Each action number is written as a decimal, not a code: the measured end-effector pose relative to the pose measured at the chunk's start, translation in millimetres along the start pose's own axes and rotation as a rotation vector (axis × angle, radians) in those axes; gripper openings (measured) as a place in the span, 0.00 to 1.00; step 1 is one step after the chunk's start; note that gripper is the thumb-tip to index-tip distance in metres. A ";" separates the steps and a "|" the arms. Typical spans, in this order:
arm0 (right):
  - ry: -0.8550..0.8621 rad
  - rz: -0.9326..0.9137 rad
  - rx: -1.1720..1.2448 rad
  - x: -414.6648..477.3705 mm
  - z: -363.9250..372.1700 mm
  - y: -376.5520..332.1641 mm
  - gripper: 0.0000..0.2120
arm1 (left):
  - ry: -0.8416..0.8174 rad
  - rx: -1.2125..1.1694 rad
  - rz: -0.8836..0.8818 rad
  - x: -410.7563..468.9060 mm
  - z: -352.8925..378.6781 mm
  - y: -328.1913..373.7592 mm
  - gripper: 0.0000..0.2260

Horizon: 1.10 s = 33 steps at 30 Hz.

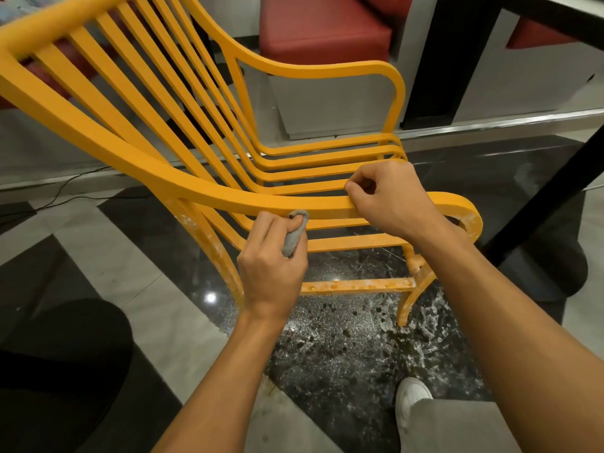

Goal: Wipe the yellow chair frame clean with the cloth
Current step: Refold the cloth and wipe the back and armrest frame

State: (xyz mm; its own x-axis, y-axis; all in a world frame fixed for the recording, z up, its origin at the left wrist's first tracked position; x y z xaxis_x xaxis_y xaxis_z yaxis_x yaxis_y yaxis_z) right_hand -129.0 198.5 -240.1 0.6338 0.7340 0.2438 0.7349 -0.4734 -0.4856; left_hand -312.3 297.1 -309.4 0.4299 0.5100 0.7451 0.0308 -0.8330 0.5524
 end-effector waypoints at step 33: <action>-0.029 0.017 -0.006 2.0 1.9 -1.4 0.09 | 0.163 0.030 -0.144 5.6 -28.7 -9.6 0.05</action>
State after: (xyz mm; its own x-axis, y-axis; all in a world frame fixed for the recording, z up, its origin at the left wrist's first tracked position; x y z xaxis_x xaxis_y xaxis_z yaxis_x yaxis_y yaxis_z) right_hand -129.2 201.6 -240.5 0.6394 0.7393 0.2111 0.7255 -0.4892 -0.4841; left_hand -336.1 314.2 -299.8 0.2676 0.6499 0.7113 0.1092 -0.7539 0.6478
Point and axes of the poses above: each hand's wrist, its own x-axis towards the middle knuckle, its own z-axis out of the palm, y = z × x, the point moved 2 cm from there along x, towards the middle knuckle, and after that the axes turned 8 degrees about -x, right-handed, at the moved point
